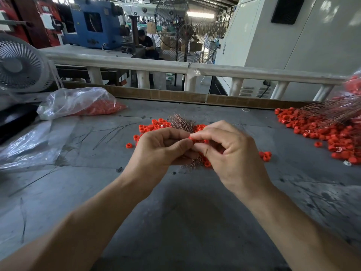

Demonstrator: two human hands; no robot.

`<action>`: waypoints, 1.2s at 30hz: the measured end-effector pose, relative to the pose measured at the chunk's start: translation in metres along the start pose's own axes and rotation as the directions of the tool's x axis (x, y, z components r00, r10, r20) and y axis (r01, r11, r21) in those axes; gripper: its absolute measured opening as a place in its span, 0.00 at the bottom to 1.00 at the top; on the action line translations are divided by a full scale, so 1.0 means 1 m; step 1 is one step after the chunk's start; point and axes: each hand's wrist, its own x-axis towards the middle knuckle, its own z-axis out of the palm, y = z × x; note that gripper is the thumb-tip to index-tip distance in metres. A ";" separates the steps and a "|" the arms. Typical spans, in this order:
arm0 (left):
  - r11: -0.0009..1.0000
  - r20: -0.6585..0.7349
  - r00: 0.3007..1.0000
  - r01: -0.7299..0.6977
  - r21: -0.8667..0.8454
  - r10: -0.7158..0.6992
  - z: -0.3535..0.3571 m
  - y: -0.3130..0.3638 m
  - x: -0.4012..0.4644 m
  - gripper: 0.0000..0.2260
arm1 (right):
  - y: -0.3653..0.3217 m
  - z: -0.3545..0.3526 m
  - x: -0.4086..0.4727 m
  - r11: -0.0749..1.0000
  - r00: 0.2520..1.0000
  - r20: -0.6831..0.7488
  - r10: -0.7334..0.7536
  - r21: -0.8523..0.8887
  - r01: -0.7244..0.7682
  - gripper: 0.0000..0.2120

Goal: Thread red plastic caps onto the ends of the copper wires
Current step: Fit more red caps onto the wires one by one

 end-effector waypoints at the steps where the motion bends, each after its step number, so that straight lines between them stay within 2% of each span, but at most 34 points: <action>1: 0.999 0.004 1.000 0.026 -0.027 -0.026 0.000 -0.001 0.000 0.11 | 0.000 0.002 -0.001 0.997 1.000 0.010 -0.028 -0.071 0.029 0.09; 5: 0.986 0.024 0.994 0.107 -0.127 -0.105 -0.001 -0.002 0.001 0.13 | -0.005 0.011 -0.002 0.950 0.993 -0.041 -0.109 -0.298 0.092 0.08; 8: 0.969 0.057 0.986 0.166 -0.185 -0.158 -0.001 -0.001 0.001 0.09 | -0.007 0.016 -0.003 0.920 0.987 -0.064 -0.145 -0.377 0.111 0.05; 14: 0.944 0.074 0.974 0.227 -0.238 -0.216 -0.003 0.005 0.000 0.13 | -0.002 0.015 -0.002 0.935 0.978 -0.121 -0.170 -0.332 0.122 0.04; 27: 0.956 0.085 0.972 0.232 -0.182 -0.220 -0.003 0.006 -0.001 0.12 | 0.003 0.013 0.000 0.969 0.972 -0.150 -0.179 -0.198 0.148 0.05; 36: 0.949 0.079 0.972 0.232 -0.212 -0.220 -0.002 0.008 -0.002 0.10 | 0.000 0.014 -0.002 0.958 0.965 -0.155 -0.211 -0.229 0.173 0.04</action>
